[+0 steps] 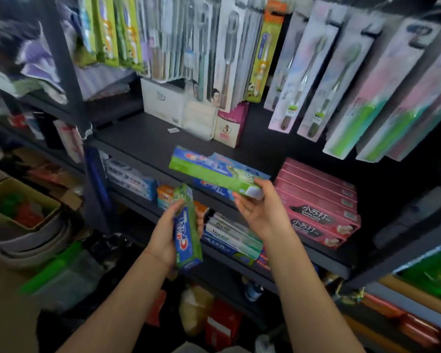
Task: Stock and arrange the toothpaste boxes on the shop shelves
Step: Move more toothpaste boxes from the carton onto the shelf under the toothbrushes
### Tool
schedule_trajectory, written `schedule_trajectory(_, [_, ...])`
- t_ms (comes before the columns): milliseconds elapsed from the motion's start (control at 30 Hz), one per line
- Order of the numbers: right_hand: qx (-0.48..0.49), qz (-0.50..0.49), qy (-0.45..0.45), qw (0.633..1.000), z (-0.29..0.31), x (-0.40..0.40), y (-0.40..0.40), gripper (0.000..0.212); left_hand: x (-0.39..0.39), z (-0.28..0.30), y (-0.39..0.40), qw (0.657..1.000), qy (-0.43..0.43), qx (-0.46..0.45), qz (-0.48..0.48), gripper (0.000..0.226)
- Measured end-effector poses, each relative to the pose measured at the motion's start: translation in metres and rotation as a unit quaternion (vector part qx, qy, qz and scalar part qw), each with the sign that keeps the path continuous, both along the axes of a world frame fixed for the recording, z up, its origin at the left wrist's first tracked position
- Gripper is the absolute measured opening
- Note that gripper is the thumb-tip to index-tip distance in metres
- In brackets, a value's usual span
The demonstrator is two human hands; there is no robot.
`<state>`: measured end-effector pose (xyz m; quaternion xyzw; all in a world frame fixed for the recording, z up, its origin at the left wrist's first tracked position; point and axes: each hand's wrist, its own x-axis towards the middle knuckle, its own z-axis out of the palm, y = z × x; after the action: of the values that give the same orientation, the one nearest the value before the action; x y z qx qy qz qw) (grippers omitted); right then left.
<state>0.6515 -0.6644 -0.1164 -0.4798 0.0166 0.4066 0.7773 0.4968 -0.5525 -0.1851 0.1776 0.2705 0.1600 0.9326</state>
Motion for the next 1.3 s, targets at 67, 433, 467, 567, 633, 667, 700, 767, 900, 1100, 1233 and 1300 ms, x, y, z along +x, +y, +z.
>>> schedule_trajectory(67, [0.029,-0.006,-0.005,1.0,0.005,-0.004,0.014,0.007,0.004,0.004,0.024,1.0,-0.017,0.009,-0.023,0.04])
schedule_trajectory(433, [-0.093,0.043,-0.113,0.988,-0.007,0.001,0.049,0.019,0.027,0.028,0.082,0.981,0.043,0.166,-0.097,0.028])
schedule_trajectory(467, [-0.144,0.028,-0.152,0.977,-0.009,0.008,0.052,0.023,0.029,0.03,0.086,0.978,0.048,0.175,-0.104,0.027])
schedule_trajectory(567, [-0.351,0.025,-0.383,0.854,-0.009,0.028,0.061,0.034,0.039,0.036,0.099,0.97,0.063,0.205,-0.111,0.026])
schedule_trajectory(633, [-0.451,0.032,-0.497,0.74,-0.005,0.039,0.068,0.034,0.047,0.038,0.108,0.966,0.071,0.224,-0.112,0.025])
schedule_trajectory(667, [-0.496,0.039,-0.537,0.681,-0.004,0.044,0.072,0.033,0.05,0.039,0.112,0.965,0.072,0.227,-0.112,0.024])
schedule_trajectory(700, [-0.535,0.043,-0.566,0.626,-0.003,0.048,0.076,0.032,0.053,0.039,0.115,0.965,0.074,0.225,-0.11,0.023])
schedule_trajectory(767, [-0.581,0.04,-0.593,0.556,-0.003,0.058,0.084,0.032,0.059,0.04,0.12,0.966,0.075,0.22,-0.111,0.021])
schedule_trajectory(900, [-0.6,0.068,-0.599,0.525,-0.007,0.079,0.096,0.037,0.069,0.037,0.13,0.947,0.1,0.277,-0.128,0.022])
schedule_trajectory(1100, [-0.602,0.11,-0.585,0.532,-0.011,0.109,0.104,0.044,0.079,0.033,0.151,0.728,0.188,0.653,-0.097,0.017])
schedule_trajectory(1233, [-0.61,0.137,-0.57,0.532,-0.011,0.116,0.102,0.048,0.089,0.048,0.163,0.507,0.143,0.838,-0.141,0.025])
schedule_trajectory(1300, [-0.562,0.087,-0.597,0.565,-0.009,0.115,0.099,0.051,0.1,0.057,0.163,0.412,0.155,0.882,-0.167,0.044])
